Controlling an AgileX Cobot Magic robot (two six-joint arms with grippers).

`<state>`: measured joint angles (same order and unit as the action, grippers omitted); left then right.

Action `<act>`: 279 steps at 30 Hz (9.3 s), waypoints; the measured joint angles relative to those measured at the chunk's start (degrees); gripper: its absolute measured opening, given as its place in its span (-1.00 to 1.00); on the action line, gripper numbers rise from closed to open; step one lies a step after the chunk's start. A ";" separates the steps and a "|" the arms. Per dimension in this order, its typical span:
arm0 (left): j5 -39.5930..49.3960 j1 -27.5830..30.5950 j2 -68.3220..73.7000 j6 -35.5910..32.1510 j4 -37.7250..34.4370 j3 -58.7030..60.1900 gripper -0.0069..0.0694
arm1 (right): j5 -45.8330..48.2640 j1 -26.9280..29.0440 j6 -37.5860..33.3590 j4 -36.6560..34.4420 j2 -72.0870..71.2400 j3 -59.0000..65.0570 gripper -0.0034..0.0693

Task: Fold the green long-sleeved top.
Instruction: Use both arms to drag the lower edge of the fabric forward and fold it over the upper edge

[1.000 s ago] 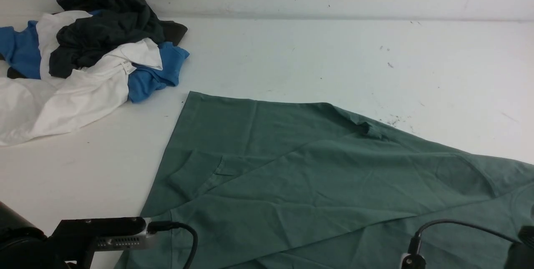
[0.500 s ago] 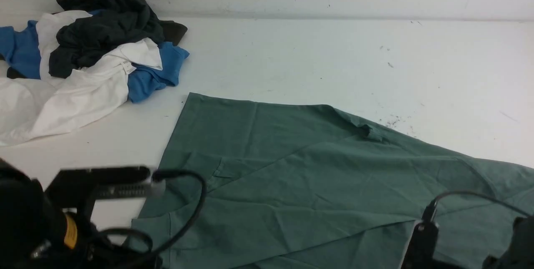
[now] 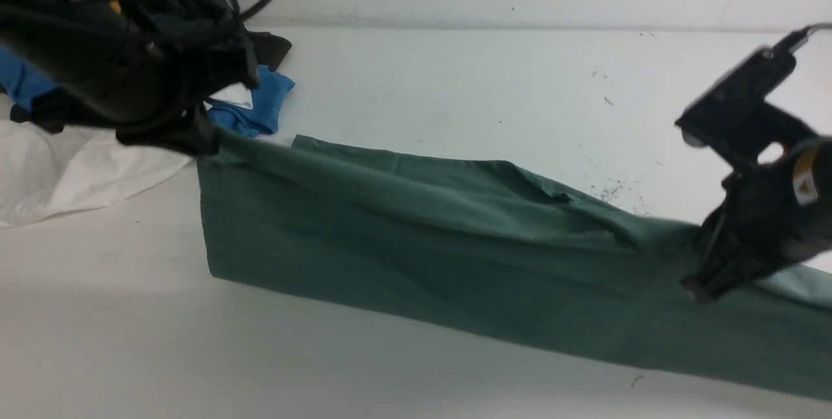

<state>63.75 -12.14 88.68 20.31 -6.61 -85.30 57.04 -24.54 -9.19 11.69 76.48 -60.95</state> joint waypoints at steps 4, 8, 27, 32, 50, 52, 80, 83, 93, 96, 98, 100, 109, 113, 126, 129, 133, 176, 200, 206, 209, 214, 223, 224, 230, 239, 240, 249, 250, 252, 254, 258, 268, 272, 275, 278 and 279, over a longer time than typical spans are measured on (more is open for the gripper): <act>1.49 2.29 12.82 -1.33 -2.38 -14.16 -0.77 | -0.47 6.68 -5.22 -6.47 8.78 -8.58 -0.85; 3.93 2.75 24.23 -1.46 -2.38 -27.01 -0.77 | -1.44 9.84 -5.98 -7.94 16.56 -14.48 -0.85; 4.69 3.92 54.23 -0.11 -0.92 -54.83 -0.71 | -14.57 11.52 -0.89 -6.44 38.89 -23.84 -0.79; 1.60 3.92 54.76 -0.11 3.35 -55.18 -0.35 | -18.57 11.52 5.20 -6.19 39.34 -23.86 -0.41; 7.25 -4.51 54.96 -15.48 -5.32 -63.89 -0.73 | -2.00 11.52 10.45 -6.44 29.79 -23.97 -0.25; 7.25 -8.08 57.46 -16.59 -6.28 -63.89 -0.82 | -1.61 11.52 9.65 -7.22 29.79 -23.97 -0.60; 2.06 -11.49 61.44 -13.76 -2.36 -57.61 -0.83 | -1.72 11.52 9.19 -10.26 29.79 -23.97 -0.95; -3.16 -11.44 61.77 -14.21 -1.02 -57.50 -0.83 | -1.72 11.52 9.19 -11.02 29.79 -23.97 -0.95; -3.96 -11.27 61.85 -17.40 5.86 -57.31 -0.83 | 0.56 11.52 3.63 -17.31 29.79 -23.97 -0.95; 3.02 -10.93 60.80 -16.33 8.35 -57.31 -0.83 | 2.39 11.52 2.51 -17.95 29.79 -23.97 -0.95; 6.11 -10.27 59.90 -15.64 10.23 -57.19 -0.83 | 4.62 11.52 1.81 -17.97 29.79 -23.97 -0.95; 6.87 -9.95 58.96 -15.49 11.25 -57.14 -0.83 | 7.22 11.52 1.09 -17.74 29.74 -23.97 -0.95; 6.99 -9.69 55.20 -16.72 8.86 -56.57 -0.83 | 9.81 16.71 2.88 -15.14 25.38 -13.55 -0.95; 6.94 -9.75 53.39 -17.18 6.61 -49.92 -0.83 | 7.90 21.69 3.15 -16.15 21.66 -6.80 -0.95; 3.96 -9.27 47.02 -17.67 9.89 -29.89 -0.83 | 5.45 40.44 3.45 -19.72 12.83 -1.69 -0.95; 3.61 -8.57 45.26 -17.67 9.90 -27.03 -0.83 | 8.09 42.72 3.32 -19.72 13.20 -1.43 -0.95; 3.96 -8.13 40.99 -17.52 10.35 -19.64 -0.83 | 9.91 43.03 2.18 -19.89 13.15 -1.42 -0.95; -5.21 -5.64 20.51 -16.99 5.12 9.84 -0.83 | 7.94 31.39 -2.12 -21.44 41.45 -26.55 -0.71; -3.77 -5.64 20.51 -17.04 5.18 9.84 -0.83 | 11.68 31.33 -0.36 -20.31 43.36 -30.12 0.05; -3.77 -5.64 20.51 -17.04 5.18 9.84 -0.83 | 10.76 31.33 -2.31 -22.78 45.03 -30.19 0.23; -3.77 -5.64 20.51 -17.04 5.18 9.84 -0.83 | 10.52 31.33 -3.10 -25.18 45.90 -30.31 -0.25; -3.71 -5.64 20.51 -17.04 5.18 9.84 -0.83 | 11.09 31.33 -3.15 -25.27 45.03 -30.31 -0.84; -3.59 -5.64 20.51 -17.04 5.18 9.84 -0.83 | 13.06 31.33 -3.10 -21.49 38.56 -32.22 -0.85; -3.59 -5.64 20.51 -17.09 5.18 9.84 -0.83 | 13.06 31.33 -3.10 -21.45 38.38 -32.60 -0.85; -2.67 -5.64 20.51 -17.21 5.18 9.84 -0.83 | 13.19 31.33 -2.77 -18.14 39.39 -32.88 -0.85; -2.03 -5.64 20.51 -17.27 5.13 9.84 -0.83 | 11.53 31.33 1.95 -13.09 41.58 -32.92 -0.56; -1.98 -5.64 20.51 -17.27 5.13 9.84 -0.83 | 11.01 31.33 3.82 -11.27 41.70 -33.00 -0.42; 1.19 -5.64 20.51 -16.88 5.13 4.93 -0.83 | 12.99 30.87 12.06 -5.31 37.66 -36.30 0.02; 1.32 -5.64 20.51 -16.80 5.06 3.90 -0.83 | 12.99 30.74 12.00 -5.50 36.01 -36.42 0.03; 1.64 -5.64 20.51 -16.74 5.02 2.19 -0.83 | 13.19 30.67 11.94 -6.28 34.04 -36.49 0.03; 2.09 -5.64 20.53 -16.74 4.60 0.55 -0.83 | 13.43 30.67 11.86 -9.21 31.77 -36.54 0.00; 2.08 -5.64 23.33 -17.29 0.39 -5.80 -0.83 | 13.90 28.81 4.95 -22.15 29.55 -36.61 -0.29; 5.52 -5.64 39.40 -26.26 -5.86 -23.31 -0.83 | 13.93 20.30 -5.28 -31.57 29.69 -36.61 -0.94; 5.52 -5.64 43.96 -26.52 -5.77 -27.31 -0.83 | 13.98 19.96 -5.28 -31.77 29.69 -36.61 -0.94; 5.64 -5.64 46.02 -26.17 -4.73 -28.67 -0.83 | 13.98 19.96 -5.11 -32.41 29.69 -36.61 -0.94; 5.69 -5.64 46.25 -25.24 -3.95 -29.02 -0.83 | 13.98 19.96 -4.95 -33.58 29.69 -36.61 -0.94; 5.69 -5.64 46.25 -24.81 -3.55 -29.07 -0.83 | 13.98 19.96 -4.95 -34.62 29.69 -36.61 -0.94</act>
<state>69.44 -17.78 134.93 -4.50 -10.16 -114.37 71.02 -4.57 -14.13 -22.93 106.17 -97.55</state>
